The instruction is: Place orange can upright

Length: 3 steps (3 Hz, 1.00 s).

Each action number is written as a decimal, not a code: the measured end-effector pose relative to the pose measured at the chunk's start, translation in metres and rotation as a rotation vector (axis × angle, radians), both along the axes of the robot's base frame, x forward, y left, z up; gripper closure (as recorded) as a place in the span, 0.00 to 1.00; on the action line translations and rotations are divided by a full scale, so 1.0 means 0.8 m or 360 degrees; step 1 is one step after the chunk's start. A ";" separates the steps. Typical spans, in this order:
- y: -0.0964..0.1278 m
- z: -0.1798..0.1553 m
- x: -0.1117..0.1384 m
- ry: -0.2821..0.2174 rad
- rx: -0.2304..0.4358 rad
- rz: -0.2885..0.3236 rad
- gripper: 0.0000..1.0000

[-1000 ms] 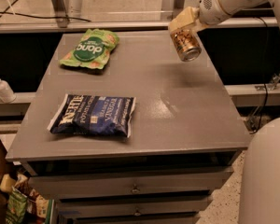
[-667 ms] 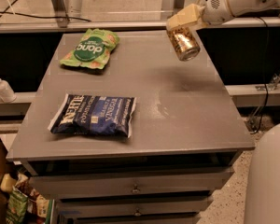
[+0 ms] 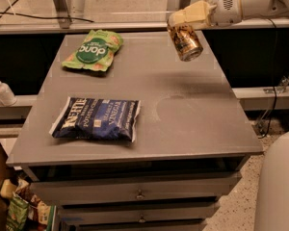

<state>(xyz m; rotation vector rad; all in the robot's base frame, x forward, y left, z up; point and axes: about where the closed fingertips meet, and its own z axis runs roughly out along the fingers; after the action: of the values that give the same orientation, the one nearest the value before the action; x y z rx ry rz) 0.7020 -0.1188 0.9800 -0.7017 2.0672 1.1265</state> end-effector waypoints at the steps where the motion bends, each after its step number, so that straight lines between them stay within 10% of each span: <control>1: 0.001 -0.004 -0.002 -0.0074 0.0099 0.0083 1.00; 3: -0.016 0.004 -0.024 -0.0376 0.0373 0.0310 1.00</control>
Offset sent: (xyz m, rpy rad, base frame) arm -0.0247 -0.0212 0.0008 0.2838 -0.2736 0.2349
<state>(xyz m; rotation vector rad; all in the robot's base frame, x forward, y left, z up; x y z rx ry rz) 0.6831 -0.1313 0.9832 -0.8862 1.6655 1.3010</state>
